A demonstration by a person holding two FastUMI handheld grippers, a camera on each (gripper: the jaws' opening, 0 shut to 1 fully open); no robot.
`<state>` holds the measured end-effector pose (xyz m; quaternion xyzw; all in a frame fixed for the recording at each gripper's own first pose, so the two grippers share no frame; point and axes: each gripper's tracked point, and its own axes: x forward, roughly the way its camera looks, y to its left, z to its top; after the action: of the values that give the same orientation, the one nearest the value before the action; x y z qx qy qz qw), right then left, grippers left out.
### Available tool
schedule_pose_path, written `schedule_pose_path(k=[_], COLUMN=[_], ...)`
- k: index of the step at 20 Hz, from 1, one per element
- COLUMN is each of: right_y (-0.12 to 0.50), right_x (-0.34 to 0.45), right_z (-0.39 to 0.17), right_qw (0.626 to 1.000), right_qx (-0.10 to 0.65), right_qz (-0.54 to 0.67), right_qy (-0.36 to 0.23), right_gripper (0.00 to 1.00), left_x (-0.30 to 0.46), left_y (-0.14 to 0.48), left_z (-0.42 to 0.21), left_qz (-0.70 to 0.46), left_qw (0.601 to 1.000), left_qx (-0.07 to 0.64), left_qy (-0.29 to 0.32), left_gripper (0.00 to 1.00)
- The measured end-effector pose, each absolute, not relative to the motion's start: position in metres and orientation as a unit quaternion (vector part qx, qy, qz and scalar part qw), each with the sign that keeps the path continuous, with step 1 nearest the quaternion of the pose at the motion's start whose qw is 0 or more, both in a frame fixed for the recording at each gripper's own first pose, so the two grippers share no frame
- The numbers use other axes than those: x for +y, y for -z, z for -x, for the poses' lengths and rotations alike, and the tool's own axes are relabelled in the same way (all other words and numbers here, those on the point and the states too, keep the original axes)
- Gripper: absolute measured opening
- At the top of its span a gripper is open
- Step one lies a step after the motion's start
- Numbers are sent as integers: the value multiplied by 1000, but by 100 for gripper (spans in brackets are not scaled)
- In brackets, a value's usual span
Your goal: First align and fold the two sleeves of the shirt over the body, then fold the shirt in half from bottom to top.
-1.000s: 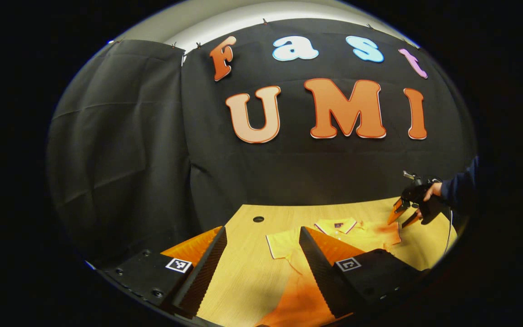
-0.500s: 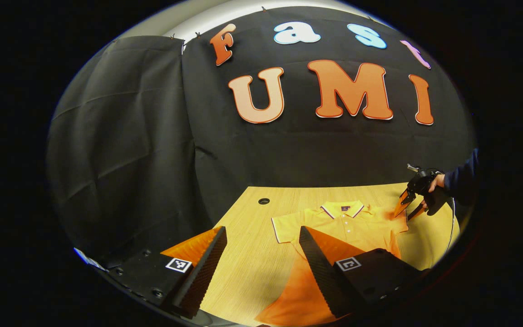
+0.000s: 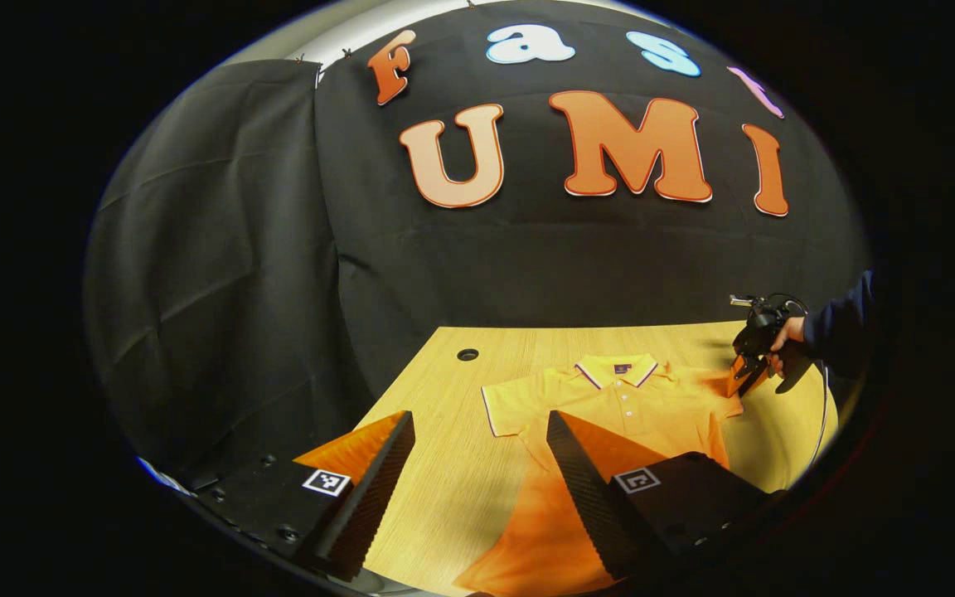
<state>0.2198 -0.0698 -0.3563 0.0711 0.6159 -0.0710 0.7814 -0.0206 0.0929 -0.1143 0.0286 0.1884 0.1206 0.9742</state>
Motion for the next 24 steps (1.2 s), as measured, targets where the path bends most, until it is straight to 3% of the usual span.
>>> schedule_pose_path(k=[1,2,4,5,6,7,18,22,24], right_y=[359,355,354,355,353,347,272,260,253], right_x=[-65,-62,-59,-59,-61,-56,19,64,92], right_z=[-222,-222,-222,-223,-224,-226,-247,-244,-239], right_qw=[790,795,796,794,792,797,838,834,828], right_qx=[608,603,602,605,605,598,537,538,539], right_qz=[-55,-43,-45,-52,-69,-78,-90,-83,-108], right_qy=[53,52,43,41,45,40,-43,-84,-112], right_gripper=[31,36,3,9,9,4,3,3,13], left_x=[94,94,97,99,101,103,140,148,153], left_y=[118,120,122,123,123,125,143,149,155], left_z=[19,17,16,17,17,17,22,28,30], left_qz=[-25,-22,-15,-12,-11,-11,17,30,36], left_qw=[974,973,973,973,973,973,965,963,961], left_qx=[191,194,197,197,197,197,217,220,226], left_qy=[-120,-119,-118,-119,-119,-121,-148,-154,-156], left_gripper=[99,99,99,99,99,99,99,99,100])
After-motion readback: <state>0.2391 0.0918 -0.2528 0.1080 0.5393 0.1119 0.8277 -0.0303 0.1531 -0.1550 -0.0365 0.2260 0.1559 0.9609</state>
